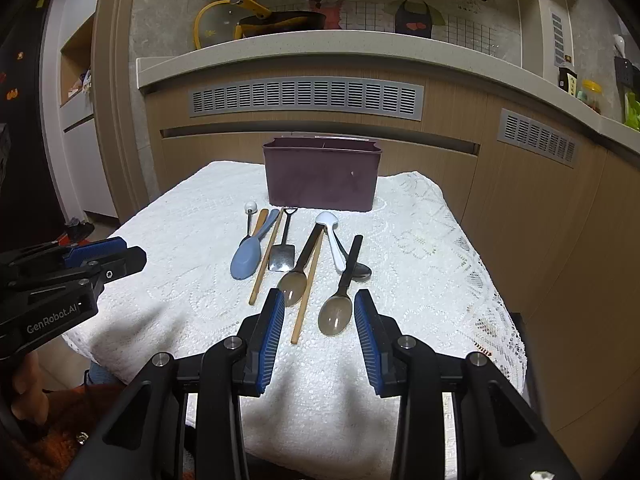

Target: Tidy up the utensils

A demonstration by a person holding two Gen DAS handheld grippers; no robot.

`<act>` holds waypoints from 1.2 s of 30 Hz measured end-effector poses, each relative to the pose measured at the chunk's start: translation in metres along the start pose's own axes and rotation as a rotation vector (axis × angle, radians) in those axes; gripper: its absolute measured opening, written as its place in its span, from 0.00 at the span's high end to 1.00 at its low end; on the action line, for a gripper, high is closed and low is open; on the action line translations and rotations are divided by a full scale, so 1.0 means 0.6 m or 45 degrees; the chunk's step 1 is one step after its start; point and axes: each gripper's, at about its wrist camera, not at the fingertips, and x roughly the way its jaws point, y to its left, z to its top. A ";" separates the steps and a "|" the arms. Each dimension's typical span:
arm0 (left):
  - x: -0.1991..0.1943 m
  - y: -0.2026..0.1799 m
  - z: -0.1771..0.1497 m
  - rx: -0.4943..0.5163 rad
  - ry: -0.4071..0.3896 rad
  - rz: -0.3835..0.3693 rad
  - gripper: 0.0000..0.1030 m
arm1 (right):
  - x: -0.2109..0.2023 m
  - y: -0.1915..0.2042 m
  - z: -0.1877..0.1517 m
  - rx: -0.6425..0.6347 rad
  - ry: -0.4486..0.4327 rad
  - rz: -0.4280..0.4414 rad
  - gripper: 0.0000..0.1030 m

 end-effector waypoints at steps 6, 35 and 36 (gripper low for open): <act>0.001 0.004 0.002 0.000 0.002 -0.004 0.73 | 0.000 -0.002 0.001 0.003 0.007 0.001 0.66; 0.003 0.007 0.006 -0.007 0.017 -0.016 0.73 | 0.002 -0.003 0.001 0.005 0.016 -0.009 0.66; 0.005 0.008 0.007 -0.007 0.020 -0.020 0.73 | 0.002 -0.003 0.001 0.003 0.016 -0.008 0.66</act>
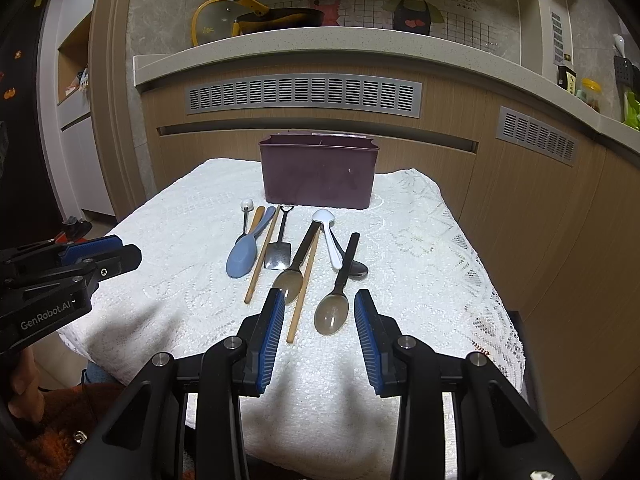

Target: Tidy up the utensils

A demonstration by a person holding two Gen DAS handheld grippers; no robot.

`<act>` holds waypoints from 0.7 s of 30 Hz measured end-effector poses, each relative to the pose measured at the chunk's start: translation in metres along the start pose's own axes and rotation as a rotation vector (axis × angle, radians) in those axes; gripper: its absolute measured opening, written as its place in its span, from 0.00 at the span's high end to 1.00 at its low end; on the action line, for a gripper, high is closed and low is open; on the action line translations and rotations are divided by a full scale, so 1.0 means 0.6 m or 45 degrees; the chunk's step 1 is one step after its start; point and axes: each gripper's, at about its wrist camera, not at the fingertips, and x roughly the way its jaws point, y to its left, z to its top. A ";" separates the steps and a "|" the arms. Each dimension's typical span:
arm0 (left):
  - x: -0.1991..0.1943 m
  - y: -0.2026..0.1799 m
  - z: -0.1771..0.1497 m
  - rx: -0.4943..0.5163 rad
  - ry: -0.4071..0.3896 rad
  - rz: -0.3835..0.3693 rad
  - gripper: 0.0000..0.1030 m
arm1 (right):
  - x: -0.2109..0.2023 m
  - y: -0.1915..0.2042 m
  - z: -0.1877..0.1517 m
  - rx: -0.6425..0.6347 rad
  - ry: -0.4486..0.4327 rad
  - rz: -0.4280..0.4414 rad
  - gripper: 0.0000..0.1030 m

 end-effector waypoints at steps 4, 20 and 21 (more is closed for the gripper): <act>0.011 0.010 0.010 -0.013 0.024 -0.041 0.73 | 0.002 0.000 0.002 -0.014 -0.002 -0.010 0.66; 0.118 0.046 0.053 -0.072 0.118 -0.134 0.73 | 0.079 -0.013 0.034 -0.078 0.083 -0.012 0.66; 0.125 0.047 0.058 -0.074 0.119 -0.137 0.73 | 0.088 -0.014 0.036 -0.082 0.093 -0.010 0.66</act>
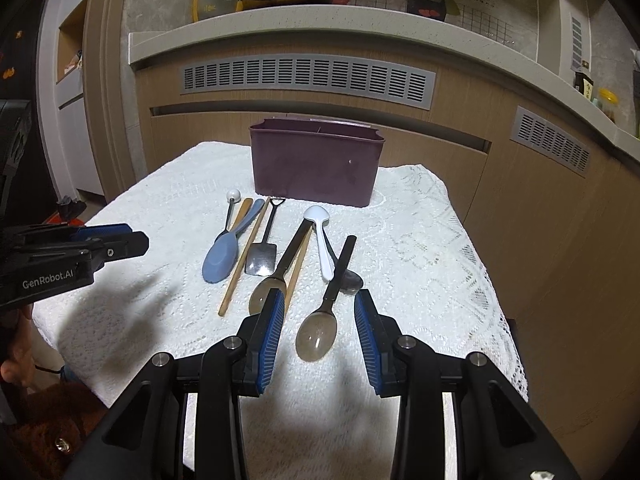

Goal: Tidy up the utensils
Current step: 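Reach the right gripper down and grasp the white plastic spoon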

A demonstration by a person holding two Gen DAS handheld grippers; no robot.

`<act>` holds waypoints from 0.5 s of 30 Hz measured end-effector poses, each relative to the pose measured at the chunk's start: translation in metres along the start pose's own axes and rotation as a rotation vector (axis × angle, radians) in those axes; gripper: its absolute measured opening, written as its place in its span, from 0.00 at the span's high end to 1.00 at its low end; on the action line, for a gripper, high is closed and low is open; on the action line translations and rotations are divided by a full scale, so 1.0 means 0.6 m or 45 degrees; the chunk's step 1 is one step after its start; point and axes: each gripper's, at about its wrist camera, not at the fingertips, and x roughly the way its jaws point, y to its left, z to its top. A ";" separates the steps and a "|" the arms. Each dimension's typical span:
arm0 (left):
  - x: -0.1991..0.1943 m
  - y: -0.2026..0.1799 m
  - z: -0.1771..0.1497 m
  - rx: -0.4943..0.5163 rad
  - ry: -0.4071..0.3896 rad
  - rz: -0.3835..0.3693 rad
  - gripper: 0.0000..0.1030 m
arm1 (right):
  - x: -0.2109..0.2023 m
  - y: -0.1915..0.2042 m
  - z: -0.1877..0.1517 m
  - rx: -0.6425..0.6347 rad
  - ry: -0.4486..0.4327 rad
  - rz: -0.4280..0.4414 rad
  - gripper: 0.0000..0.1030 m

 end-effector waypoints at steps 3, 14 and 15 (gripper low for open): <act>0.020 0.006 0.013 -0.006 -0.001 -0.013 0.73 | 0.023 -0.005 0.005 -0.001 0.029 0.006 0.66; 0.076 0.045 0.048 -0.070 0.017 -0.022 0.73 | 0.103 -0.023 0.018 -0.019 0.132 -0.008 0.66; 0.081 0.047 0.051 -0.069 0.019 -0.017 0.73 | 0.111 -0.025 0.018 -0.019 0.151 -0.015 0.66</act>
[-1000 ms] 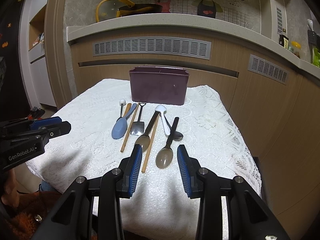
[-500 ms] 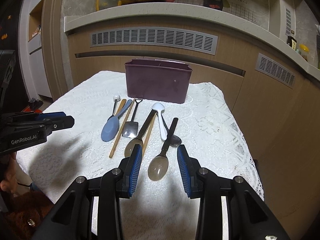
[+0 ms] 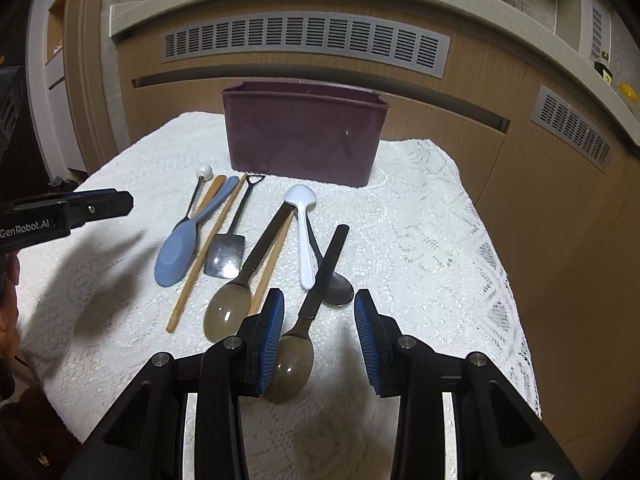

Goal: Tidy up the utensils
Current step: 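Reach the right gripper down and grasp the white plastic spoon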

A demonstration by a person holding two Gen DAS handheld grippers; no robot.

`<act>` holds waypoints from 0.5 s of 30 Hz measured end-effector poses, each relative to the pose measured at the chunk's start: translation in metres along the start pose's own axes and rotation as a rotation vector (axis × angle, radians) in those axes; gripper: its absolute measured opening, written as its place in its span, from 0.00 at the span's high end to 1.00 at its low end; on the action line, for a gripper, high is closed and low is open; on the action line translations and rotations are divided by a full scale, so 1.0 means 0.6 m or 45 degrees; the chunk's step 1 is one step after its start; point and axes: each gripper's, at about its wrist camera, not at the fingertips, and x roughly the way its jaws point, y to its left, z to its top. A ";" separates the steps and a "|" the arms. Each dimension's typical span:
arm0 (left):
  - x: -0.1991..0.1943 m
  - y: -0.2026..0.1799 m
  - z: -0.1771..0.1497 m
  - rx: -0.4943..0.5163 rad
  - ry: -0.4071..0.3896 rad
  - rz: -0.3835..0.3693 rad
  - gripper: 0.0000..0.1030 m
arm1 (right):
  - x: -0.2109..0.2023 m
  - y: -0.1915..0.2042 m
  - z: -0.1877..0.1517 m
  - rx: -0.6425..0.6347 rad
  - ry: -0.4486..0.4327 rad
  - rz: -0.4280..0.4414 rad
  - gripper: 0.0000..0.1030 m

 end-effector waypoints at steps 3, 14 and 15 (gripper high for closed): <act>0.009 0.009 0.006 -0.020 -0.002 0.003 0.73 | 0.017 -0.008 0.003 -0.001 0.041 -0.035 0.66; 0.049 -0.007 0.020 -0.036 0.079 -0.090 0.66 | 0.022 -0.053 0.037 0.016 -0.010 -0.039 0.66; 0.051 -0.007 0.022 -0.053 0.087 -0.100 0.66 | 0.022 -0.054 0.037 0.018 -0.010 -0.029 0.66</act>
